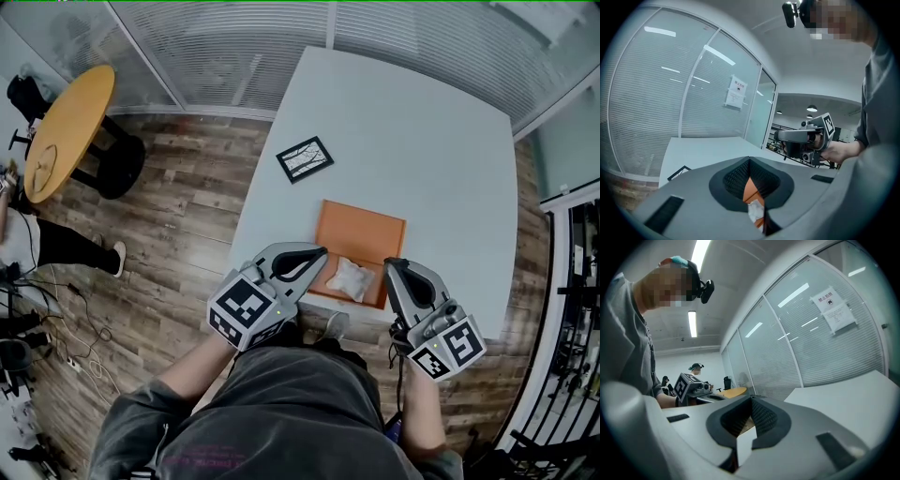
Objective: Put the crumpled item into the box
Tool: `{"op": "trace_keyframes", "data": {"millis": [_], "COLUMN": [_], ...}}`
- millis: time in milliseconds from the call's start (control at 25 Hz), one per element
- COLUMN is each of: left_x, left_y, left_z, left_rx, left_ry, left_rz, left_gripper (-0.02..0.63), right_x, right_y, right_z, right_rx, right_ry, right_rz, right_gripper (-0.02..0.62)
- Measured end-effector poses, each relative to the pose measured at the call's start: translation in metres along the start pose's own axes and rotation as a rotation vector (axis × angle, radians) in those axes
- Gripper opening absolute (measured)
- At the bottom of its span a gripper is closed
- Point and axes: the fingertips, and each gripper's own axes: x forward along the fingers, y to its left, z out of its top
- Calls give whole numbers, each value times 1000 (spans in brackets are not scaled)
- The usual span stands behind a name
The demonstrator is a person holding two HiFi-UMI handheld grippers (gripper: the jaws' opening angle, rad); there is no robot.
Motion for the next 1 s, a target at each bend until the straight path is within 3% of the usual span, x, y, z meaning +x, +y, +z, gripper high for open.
{"op": "trace_keyframes", "data": {"millis": [1000], "left_x": [22], "left_y": [0], "left_z": [-5], "left_rx": [1], "left_ry": [14], "left_rz": [-13], "left_gripper": [12], "right_x": [3], "right_y": [-18], "right_z": [-18], "right_rx": [23], "right_ry": [65], "right_rz": [5], "right_gripper": [0]}}
